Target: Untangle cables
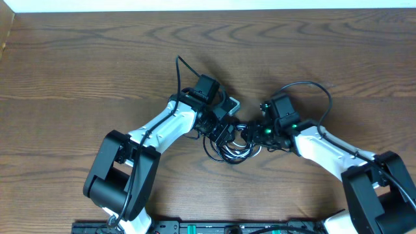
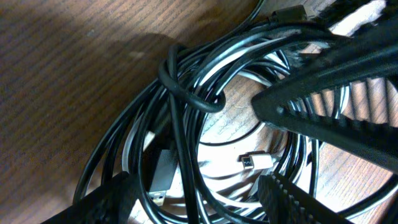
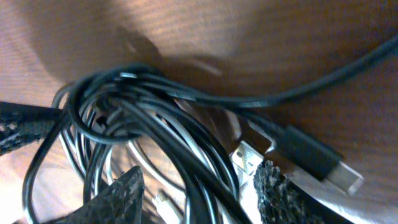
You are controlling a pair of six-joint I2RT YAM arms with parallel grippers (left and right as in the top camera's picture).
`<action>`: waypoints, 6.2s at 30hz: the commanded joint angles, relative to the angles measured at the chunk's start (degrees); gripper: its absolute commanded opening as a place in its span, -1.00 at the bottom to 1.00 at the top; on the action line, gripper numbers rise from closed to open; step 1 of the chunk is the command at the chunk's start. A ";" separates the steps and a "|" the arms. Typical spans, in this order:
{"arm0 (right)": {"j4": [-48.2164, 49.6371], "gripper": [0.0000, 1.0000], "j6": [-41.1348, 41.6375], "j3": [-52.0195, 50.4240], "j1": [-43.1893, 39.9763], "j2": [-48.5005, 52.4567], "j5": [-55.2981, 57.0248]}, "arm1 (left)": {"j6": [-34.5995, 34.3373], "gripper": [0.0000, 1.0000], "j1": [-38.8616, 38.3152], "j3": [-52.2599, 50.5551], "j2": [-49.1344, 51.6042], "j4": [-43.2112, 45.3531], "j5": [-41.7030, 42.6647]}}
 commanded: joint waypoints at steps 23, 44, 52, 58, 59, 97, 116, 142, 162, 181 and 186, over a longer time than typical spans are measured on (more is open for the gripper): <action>7.58 -0.92 2.05 -1.07 5.27 9.86 12.07 | -15.15 0.44 4.44 3.63 -0.68 5.57 -7.13; 7.32 -0.98 15.89 -1.05 8.90 9.86 -1.95 | -22.05 0.31 4.83 3.61 -0.68 4.11 -22.08; 7.96 -0.82 15.47 0.00 13.07 8.09 -6.97 | -21.99 0.32 5.33 3.61 -0.68 3.85 -22.14; 6.43 -0.09 11.82 0.98 10.91 0.76 -10.45 | -22.01 0.33 7.43 3.61 -0.68 3.23 -22.14; 6.21 0.29 10.21 0.98 10.54 -0.48 -10.40 | -22.01 0.33 7.93 3.61 -0.68 3.02 -22.12; 3.10 0.99 12.17 -0.68 -0.70 9.92 23.39 | -21.38 0.46 9.09 3.61 -9.29 -1.73 -12.85; 4.31 0.98 12.15 -0.68 -1.33 9.92 22.58 | -22.23 -0.85 9.09 3.56 -9.29 -2.19 -12.85; 3.69 -0.98 18.16 -1.33 -1.27 9.92 27.71 | -22.25 -0.79 9.09 3.56 -9.29 -1.99 -13.03; -0.79 -0.90 22.23 -1.33 -7.93 9.92 28.52 | -24.52 -0.77 4.76 1.05 -9.29 -4.87 -10.01; -1.64 -0.23 22.21 -1.33 -12.35 9.92 26.36 | -39.98 -0.23 -10.93 0.96 -5.92 -3.08 -28.48; -1.14 -0.20 22.21 -1.33 -12.26 9.92 25.94 | -41.75 -0.22 -13.68 0.96 -2.32 -2.62 -28.48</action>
